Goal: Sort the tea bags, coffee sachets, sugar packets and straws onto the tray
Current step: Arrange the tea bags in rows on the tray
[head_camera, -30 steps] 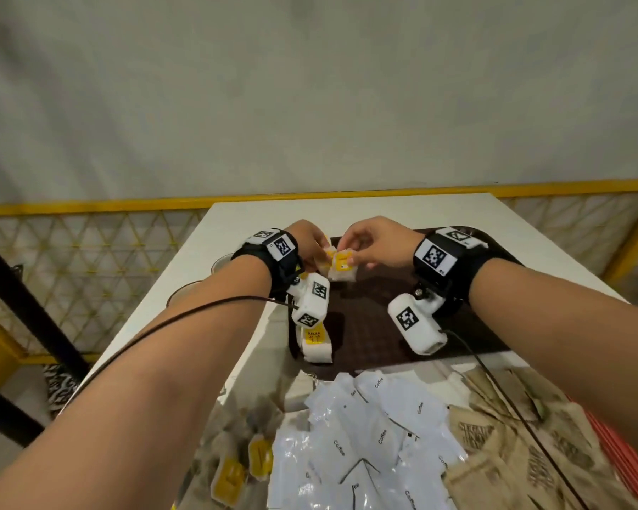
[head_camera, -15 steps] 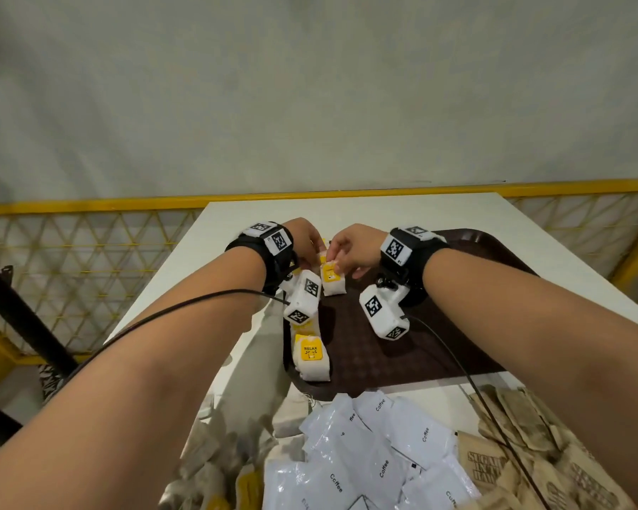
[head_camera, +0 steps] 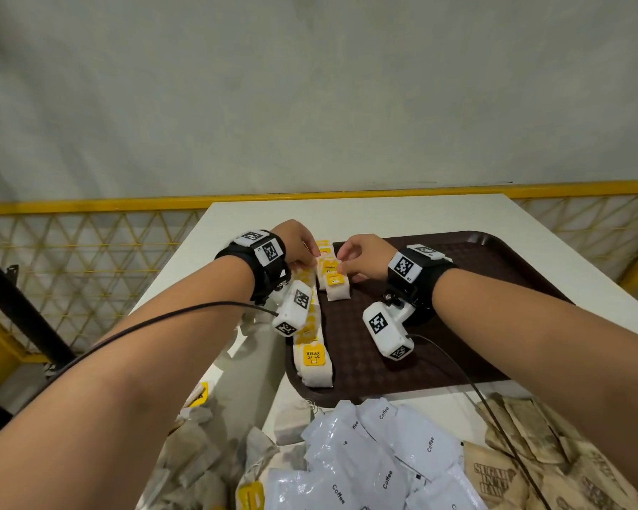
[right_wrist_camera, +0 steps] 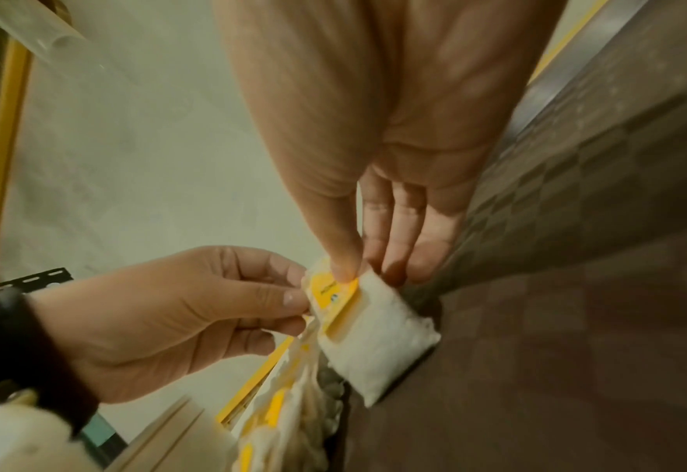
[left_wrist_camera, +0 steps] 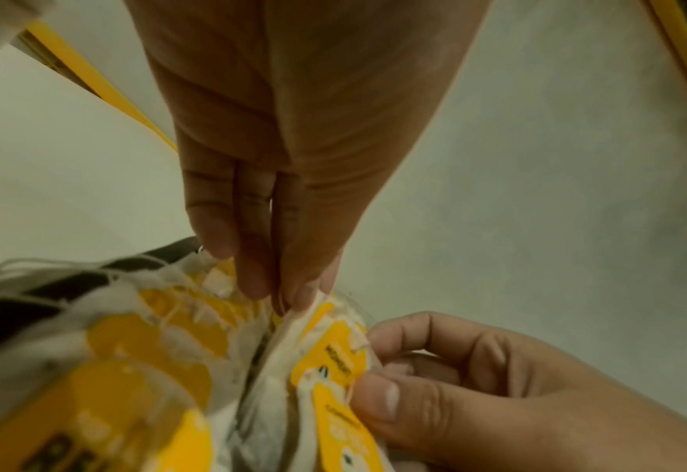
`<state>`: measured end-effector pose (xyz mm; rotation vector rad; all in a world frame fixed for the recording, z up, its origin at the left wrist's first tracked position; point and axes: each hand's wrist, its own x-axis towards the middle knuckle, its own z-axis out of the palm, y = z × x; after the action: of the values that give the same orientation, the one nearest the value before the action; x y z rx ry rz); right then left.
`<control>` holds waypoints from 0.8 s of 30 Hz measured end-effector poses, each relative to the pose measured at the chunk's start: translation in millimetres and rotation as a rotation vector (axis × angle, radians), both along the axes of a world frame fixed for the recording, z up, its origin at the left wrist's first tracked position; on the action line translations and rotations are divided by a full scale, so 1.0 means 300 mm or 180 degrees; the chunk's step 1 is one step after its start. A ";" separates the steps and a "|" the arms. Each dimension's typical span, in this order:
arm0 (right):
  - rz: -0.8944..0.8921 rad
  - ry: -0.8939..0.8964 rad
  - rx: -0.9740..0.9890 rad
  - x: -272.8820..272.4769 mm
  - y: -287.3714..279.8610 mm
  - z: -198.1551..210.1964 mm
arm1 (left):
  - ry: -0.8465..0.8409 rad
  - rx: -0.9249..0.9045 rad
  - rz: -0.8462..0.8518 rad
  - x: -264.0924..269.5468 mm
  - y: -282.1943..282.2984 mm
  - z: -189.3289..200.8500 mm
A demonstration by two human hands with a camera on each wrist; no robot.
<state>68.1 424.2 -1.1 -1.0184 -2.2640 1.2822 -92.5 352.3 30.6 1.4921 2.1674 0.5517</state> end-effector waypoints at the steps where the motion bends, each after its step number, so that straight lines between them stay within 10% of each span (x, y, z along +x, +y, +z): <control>1: 0.0007 -0.0019 0.0002 -0.009 -0.007 0.001 | 0.0011 0.0035 -0.0011 0.002 -0.001 -0.001; 24: 0.0200 -0.0108 -0.0258 -0.035 0.007 0.001 | 0.0725 -0.0015 -0.0084 0.003 0.083 -0.019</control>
<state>57.6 426.2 -0.7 -1.0111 -2.3030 1.4031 -91.5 377.1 24.8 1.6483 2.3122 0.3831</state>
